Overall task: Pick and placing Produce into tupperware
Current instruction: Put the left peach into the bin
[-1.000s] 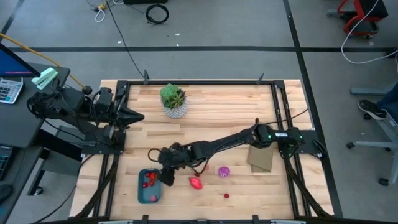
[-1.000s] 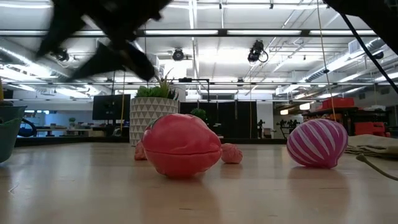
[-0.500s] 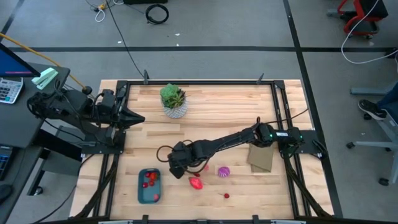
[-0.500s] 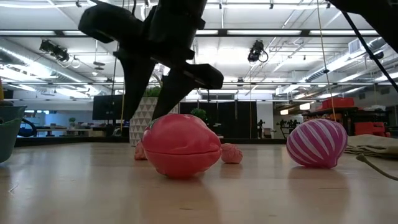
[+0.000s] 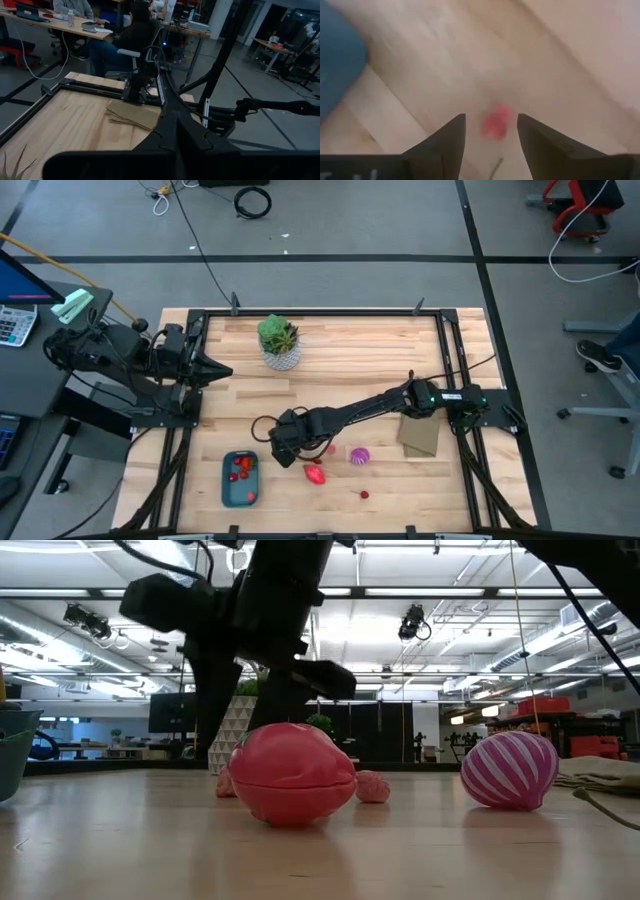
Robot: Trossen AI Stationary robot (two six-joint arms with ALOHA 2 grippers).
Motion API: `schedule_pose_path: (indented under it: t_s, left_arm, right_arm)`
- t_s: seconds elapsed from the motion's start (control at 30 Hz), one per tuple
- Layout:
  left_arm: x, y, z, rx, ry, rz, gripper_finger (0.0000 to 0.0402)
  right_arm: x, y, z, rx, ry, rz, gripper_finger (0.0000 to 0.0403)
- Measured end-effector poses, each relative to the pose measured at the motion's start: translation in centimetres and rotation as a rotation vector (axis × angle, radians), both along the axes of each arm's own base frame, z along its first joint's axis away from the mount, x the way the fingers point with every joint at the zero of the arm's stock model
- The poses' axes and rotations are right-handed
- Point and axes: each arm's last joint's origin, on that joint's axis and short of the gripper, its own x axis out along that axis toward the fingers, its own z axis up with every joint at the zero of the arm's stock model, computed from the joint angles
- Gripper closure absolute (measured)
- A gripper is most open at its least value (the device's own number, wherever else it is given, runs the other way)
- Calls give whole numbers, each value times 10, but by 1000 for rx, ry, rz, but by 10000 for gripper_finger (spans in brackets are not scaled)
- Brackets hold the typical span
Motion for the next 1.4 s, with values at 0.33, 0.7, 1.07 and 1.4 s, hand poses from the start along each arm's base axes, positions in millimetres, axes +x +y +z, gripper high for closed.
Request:
schedule_pose_path:
  t_s: [0.33,0.7,1.07,1.4]
  left_arm:
    - [0,0,-2,8,19,0,382]
    - [0,0,-2,9,22,0,382]
    - [-1,0,-5,20,49,0,388]
    - [-1,0,-6,23,57,0,378]
  right_arm:
    - [2,-5,-12,-26,12,-31,215]
    - [-4,1,-34,26,16,-66,240]
    - [-2,-3,-37,6,4,-79,279]
    - [2,-9,-32,12,-31,-76,284]
